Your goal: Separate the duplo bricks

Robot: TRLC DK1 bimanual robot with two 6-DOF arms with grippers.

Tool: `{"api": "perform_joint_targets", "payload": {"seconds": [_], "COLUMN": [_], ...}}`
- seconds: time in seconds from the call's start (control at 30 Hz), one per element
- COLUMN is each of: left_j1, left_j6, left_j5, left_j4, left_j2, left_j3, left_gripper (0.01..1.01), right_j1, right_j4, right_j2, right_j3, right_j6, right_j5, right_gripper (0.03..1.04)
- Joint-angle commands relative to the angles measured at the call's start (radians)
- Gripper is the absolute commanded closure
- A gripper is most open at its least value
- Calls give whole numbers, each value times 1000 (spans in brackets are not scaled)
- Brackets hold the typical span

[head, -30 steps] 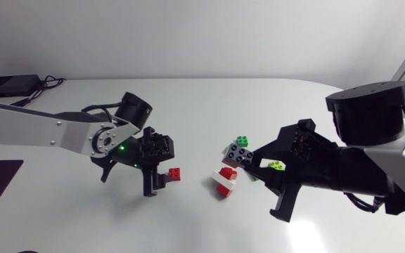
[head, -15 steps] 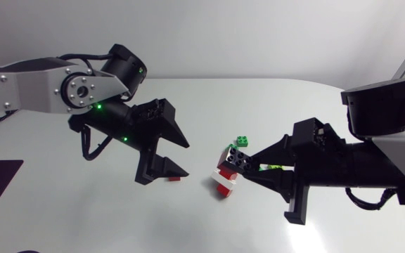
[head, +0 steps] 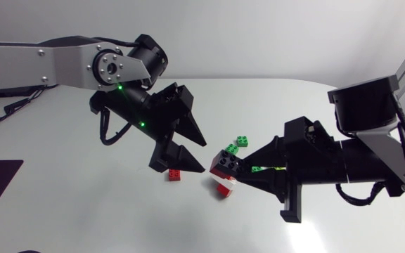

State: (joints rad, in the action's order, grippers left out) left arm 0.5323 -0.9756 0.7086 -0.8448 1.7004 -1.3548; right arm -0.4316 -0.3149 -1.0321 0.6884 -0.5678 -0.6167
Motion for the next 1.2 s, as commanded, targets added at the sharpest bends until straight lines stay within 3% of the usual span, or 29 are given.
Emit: {"api": "perform_joint_targets", "payload": {"seconds": [0.0, 0.6, 0.93, 1.17], "left_j1": [6, 31, 40, 40], "left_j6": [-20, -38, -41, -37], "left_j5": [32, 103, 143, 157], "left_j4": [-28, -99, -120, -122], "left_j2": [35, 53, 58, 58], "left_j3": [-46, -72, -84, -87], "left_gripper": [164, 179, 239, 441], "right_j1": [4, 45, 42, 34], "right_j4": [17, 22, 22, 22], "right_j2": [-29, -49, -49, -46], "right_j3": [22, 39, 43, 43], "right_j6": [3, -1, 23, 37], "right_j5": [-9, -86, -114, -121], "right_gripper": [746, 746, 746, 746]}}
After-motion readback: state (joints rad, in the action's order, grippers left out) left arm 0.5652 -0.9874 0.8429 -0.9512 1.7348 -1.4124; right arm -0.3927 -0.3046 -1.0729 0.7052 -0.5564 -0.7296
